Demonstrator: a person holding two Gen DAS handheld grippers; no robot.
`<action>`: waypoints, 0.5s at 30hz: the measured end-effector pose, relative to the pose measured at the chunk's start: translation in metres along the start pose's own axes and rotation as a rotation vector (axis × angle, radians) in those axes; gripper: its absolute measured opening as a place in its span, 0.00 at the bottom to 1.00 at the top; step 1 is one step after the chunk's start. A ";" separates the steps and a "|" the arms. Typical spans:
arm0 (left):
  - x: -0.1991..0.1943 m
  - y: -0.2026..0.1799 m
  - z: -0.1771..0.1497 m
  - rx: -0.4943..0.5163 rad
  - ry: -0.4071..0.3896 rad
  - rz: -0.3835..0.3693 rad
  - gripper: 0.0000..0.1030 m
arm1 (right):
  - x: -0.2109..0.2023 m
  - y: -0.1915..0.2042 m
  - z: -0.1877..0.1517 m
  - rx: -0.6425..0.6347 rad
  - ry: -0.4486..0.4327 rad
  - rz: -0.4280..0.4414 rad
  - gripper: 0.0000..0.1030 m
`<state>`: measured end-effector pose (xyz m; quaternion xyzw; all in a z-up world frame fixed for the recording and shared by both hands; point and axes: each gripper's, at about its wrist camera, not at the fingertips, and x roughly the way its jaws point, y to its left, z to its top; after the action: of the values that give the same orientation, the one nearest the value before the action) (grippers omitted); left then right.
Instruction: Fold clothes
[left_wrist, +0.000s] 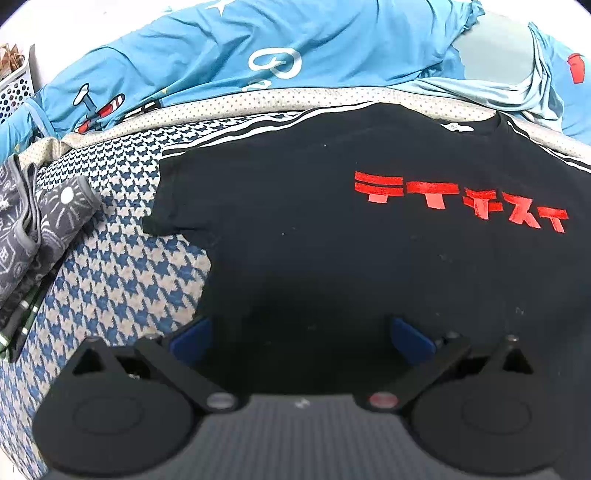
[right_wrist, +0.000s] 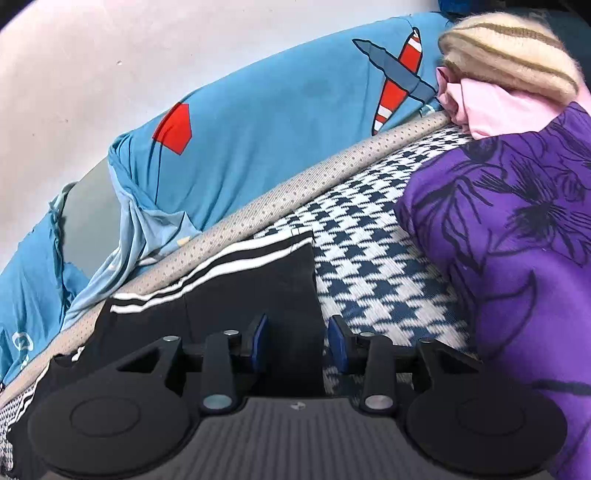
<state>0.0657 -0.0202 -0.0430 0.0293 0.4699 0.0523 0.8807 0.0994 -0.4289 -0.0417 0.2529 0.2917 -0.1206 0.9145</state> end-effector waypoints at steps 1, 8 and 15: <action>0.000 0.000 0.000 0.000 0.001 0.000 1.00 | 0.002 0.000 0.001 0.002 -0.005 0.003 0.34; 0.003 -0.001 0.002 0.000 0.005 0.002 1.00 | 0.013 -0.001 0.004 0.003 -0.025 0.011 0.26; 0.005 -0.004 0.002 0.004 0.009 0.005 1.00 | 0.018 0.002 0.006 -0.008 -0.023 0.029 0.16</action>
<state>0.0702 -0.0233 -0.0464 0.0320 0.4738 0.0535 0.8784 0.1173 -0.4317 -0.0474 0.2521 0.2778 -0.1094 0.9205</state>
